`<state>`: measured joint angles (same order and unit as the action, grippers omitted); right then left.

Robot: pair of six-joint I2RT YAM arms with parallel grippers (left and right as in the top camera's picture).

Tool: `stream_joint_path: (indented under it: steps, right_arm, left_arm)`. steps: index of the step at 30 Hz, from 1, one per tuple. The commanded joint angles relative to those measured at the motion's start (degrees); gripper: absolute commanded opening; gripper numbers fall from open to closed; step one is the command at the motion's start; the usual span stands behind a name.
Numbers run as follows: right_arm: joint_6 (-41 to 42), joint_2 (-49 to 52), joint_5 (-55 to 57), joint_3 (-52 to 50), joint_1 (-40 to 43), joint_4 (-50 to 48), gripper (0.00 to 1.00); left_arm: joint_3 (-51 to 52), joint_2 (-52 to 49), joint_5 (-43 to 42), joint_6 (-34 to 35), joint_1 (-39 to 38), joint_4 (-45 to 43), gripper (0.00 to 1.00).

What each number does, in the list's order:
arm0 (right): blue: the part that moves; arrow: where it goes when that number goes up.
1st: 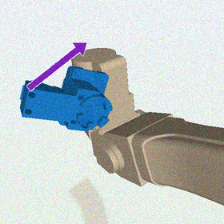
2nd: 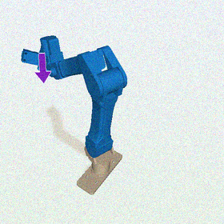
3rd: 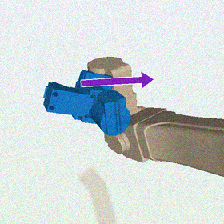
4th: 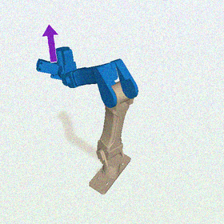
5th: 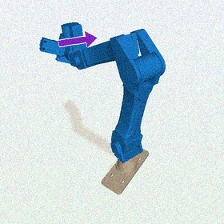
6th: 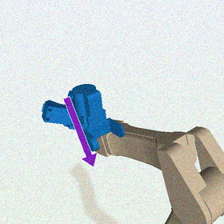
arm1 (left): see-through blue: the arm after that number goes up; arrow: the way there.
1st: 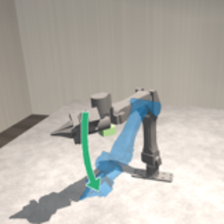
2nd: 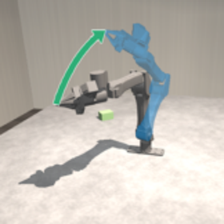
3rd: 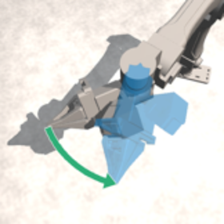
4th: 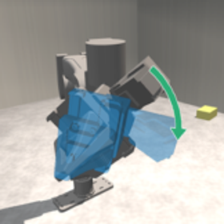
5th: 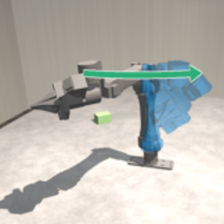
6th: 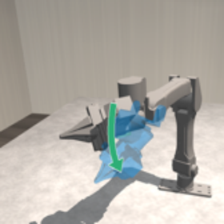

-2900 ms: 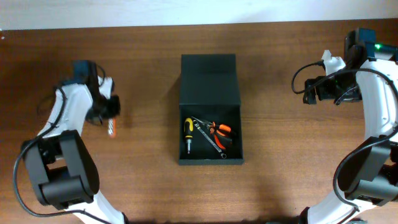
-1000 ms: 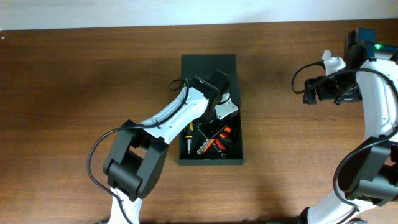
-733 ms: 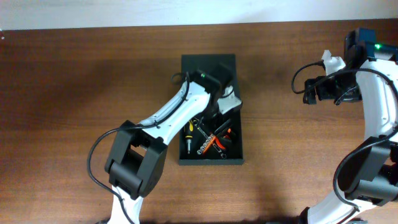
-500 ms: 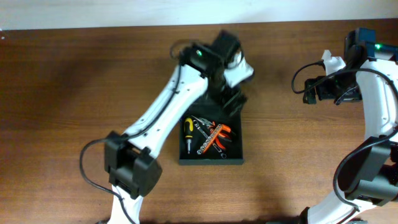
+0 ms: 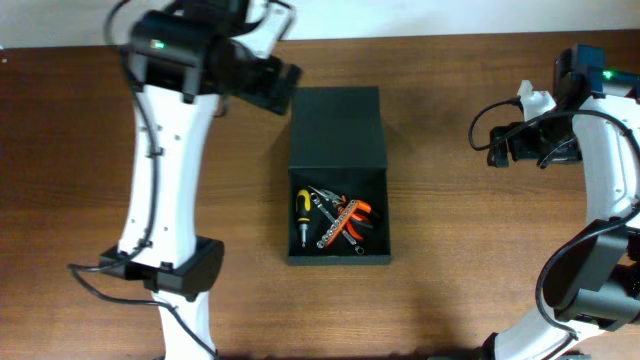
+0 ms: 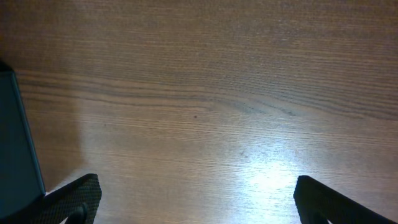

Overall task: Pack container
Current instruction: 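Withdraw the left gripper up and left away from the box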

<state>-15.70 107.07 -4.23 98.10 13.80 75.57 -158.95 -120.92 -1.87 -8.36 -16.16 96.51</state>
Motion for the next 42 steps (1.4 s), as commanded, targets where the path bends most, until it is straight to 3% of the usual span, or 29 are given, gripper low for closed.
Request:
stream_joint_path:
  steps: [1,10,13,20,26,32,40,42]
  right_arm:
    - [-0.5,0.1,-0.7,0.0,0.1,0.0,0.99]
    - [-0.5,0.1,-0.7,0.0,0.1,0.0,0.99]
    - [-0.5,0.1,-0.7,0.0,0.1,0.0,0.99]
    - [-0.5,0.1,-0.7,0.0,0.1,0.0,0.99]
    - [-0.4,0.1,-1.2,0.0,0.1,-0.9,0.99]
    - [0.1,0.1,-14.6,0.0,0.1,-6.0,0.99]
    - [0.1,0.1,-30.0,0.0,0.1,-8.8,0.99]
    - [0.1,0.1,-31.9,0.0,0.1,-8.8,0.99]
  left_arm:
    - [-1.2,0.9,1.5,4.7,4.5,0.2,0.99]
    - [-1.2,1.2,1.9,5.9,11.4,0.2,0.99]
    - [-1.0,1.2,1.8,9.3,15.7,0.2,0.99]
    - [5.5,1.2,-9.2,12.0,24.6,0.2,0.99]
    - [14.6,1.0,-11.0,12.0,26.4,0.2,0.99]
    - [25.2,0.6,-13.9,12.0,26.3,-2.0,0.99]
    - [41.1,0.3,-26.6,12.0,26.3,-14.8,1.00]
    - [43.5,-0.3,-28.1,12.0,26.3,-17.2,0.92]
